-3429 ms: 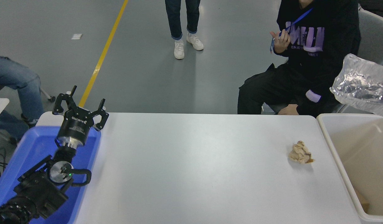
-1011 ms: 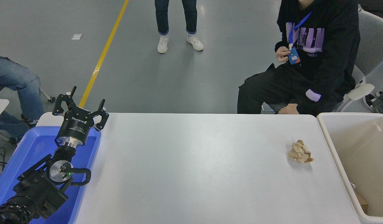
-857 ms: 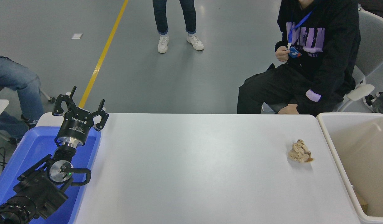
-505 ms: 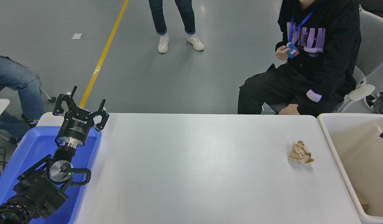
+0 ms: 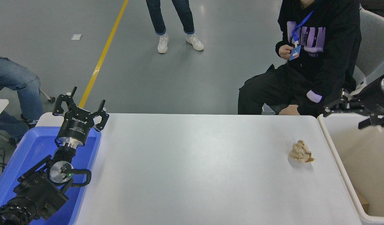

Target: Pick up foil plate and place in dustbin

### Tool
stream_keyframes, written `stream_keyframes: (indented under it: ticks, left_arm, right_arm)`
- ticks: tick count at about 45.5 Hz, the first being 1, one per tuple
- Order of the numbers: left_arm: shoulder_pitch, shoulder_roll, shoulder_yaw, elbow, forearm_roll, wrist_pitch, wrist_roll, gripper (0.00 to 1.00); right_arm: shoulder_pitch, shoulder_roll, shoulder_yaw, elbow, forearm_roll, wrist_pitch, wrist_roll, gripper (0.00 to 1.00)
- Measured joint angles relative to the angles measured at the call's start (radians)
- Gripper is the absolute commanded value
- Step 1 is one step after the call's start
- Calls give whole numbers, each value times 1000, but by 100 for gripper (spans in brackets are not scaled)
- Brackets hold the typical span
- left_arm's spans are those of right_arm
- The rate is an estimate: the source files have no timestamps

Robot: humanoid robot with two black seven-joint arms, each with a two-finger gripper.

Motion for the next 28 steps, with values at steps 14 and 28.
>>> stream_keyframes:
  ticks: [14,28]
  left_arm:
    - [0,0,0,0,1,0,0,98]
    - [0,0,0,0,2,-2,0,98]
  right_arm:
    - [118,78,110,58,-38,48,0,100]
    - [148,99,155,70,-60,59,-1,100]
